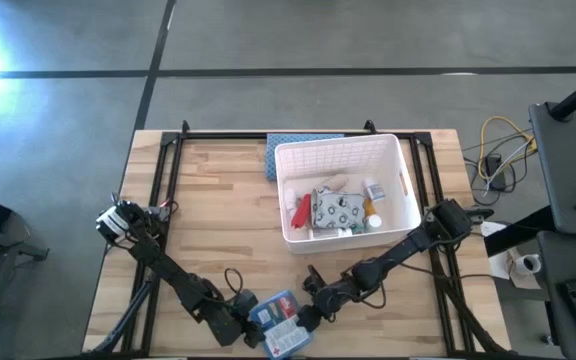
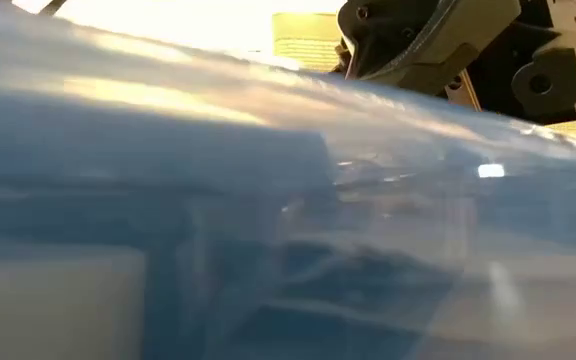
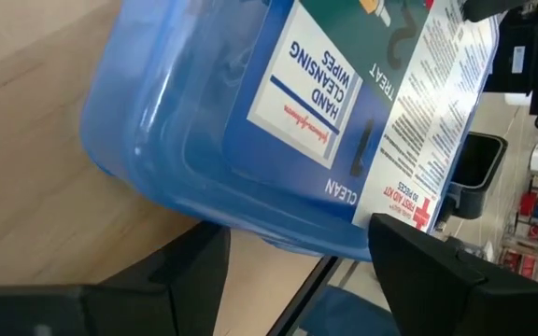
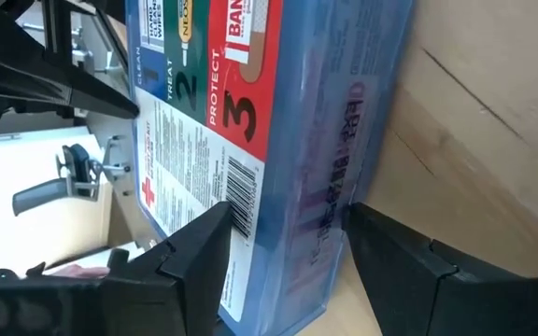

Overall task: Pick & place medical supplies in basket/bin
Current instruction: Put the blue first aid kit into the white bin

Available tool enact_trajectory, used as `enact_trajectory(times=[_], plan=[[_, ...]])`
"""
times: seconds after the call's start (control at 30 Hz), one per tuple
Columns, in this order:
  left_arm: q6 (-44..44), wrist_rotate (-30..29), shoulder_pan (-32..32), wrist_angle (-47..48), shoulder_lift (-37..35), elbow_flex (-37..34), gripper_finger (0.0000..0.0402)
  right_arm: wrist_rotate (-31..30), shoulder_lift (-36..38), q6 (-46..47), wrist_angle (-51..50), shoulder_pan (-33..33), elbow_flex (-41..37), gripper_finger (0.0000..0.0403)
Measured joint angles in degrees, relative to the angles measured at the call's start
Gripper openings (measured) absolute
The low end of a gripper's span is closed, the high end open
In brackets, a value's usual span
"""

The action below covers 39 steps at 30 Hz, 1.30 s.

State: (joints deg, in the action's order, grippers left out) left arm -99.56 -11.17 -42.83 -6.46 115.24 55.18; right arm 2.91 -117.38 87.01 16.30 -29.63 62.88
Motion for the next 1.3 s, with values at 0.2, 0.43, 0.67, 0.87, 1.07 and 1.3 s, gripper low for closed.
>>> enact_trajectory(times=[0.2,0.43,0.67,0.87,1.07,1.3], plan=[[0.38,0.54,-0.01,-0.11,-0.04,-0.27,0.0228,0.59,0.37,-0.20,-1.23,0.00,1.79,0.0201],[0.90,2.17,-0.02,-1.51,-0.07,-1.12,0.0228,0.60,0.87,-0.33,-3.75,0.00,3.34,0.0201],[1.25,1.76,-0.02,-1.80,-0.07,-1.18,0.0228,1.74,1.18,3.98,-6.55,0.10,3.65,0.0201],[1.68,0.09,0.31,-1.79,-0.07,-1.20,0.0228,6.19,1.25,5.81,-10.26,0.13,3.58,0.0201],[2.00,0.41,0.28,-1.86,-0.07,-1.20,0.0228,4.73,1.41,0.45,-13.15,0.08,5.29,0.0217],[1.96,0.08,0.24,-2.70,0.00,-1.29,0.0228,1.19,1.62,-9.22,-33.16,0.28,12.91,0.0304]])
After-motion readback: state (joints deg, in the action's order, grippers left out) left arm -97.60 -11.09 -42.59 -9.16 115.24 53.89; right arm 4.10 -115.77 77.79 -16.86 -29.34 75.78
